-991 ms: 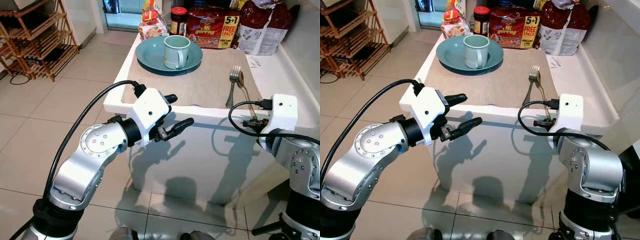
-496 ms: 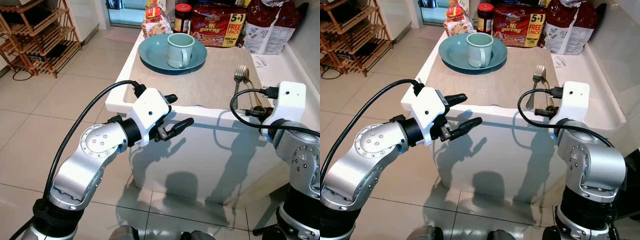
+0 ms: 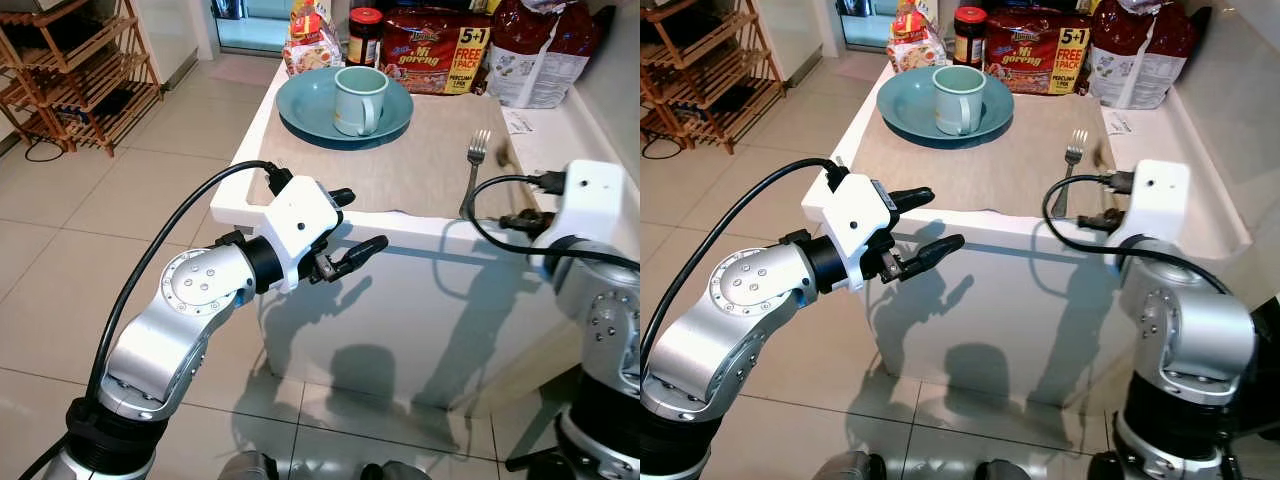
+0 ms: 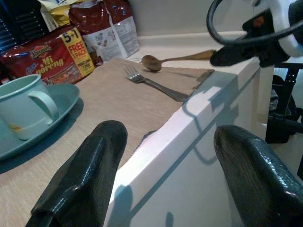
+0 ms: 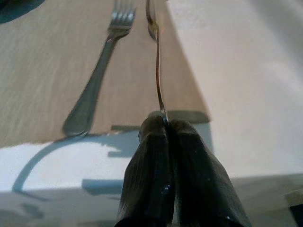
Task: Setting the table
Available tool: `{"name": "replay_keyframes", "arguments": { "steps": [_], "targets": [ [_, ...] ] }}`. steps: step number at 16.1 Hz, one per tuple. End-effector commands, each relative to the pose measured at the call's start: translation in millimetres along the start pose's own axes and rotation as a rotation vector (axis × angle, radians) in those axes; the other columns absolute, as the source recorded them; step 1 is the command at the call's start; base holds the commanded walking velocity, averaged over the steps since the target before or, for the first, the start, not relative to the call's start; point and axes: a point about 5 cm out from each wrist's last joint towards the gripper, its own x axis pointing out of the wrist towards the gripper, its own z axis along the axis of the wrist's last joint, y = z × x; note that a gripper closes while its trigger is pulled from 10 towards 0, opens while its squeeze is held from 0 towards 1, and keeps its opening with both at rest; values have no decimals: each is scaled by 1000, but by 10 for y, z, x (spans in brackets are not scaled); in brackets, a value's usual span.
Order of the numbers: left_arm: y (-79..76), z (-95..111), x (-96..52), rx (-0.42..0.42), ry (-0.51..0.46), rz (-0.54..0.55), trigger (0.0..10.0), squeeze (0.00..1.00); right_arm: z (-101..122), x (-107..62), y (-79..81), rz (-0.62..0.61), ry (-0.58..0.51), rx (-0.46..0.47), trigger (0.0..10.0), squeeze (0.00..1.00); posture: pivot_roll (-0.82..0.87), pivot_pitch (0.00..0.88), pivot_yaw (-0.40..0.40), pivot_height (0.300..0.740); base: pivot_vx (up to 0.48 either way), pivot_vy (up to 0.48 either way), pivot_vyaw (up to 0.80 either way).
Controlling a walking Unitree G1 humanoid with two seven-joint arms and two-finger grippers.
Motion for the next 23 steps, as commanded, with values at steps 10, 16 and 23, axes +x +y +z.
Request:
{"name": "replay_keyframes", "arguments": {
  "steps": [10,16,23],
  "targets": [
    [-27,27,38,13,-10,-17,10000,0,62,194,-334,-76,-69,-51,0,0,49,63,-19,740,0,0,0],
    [-46,18,52,19,-12,-27,10000,0,-109,237,-503,-117,-11,-99,10000,0,45,48,-16,740,0,0,0],
    [-44,31,61,26,-19,-26,10000,0,-180,342,-540,-109,12,-79,10000,255,47,42,-17,740,0,0,0]
  ]
}}
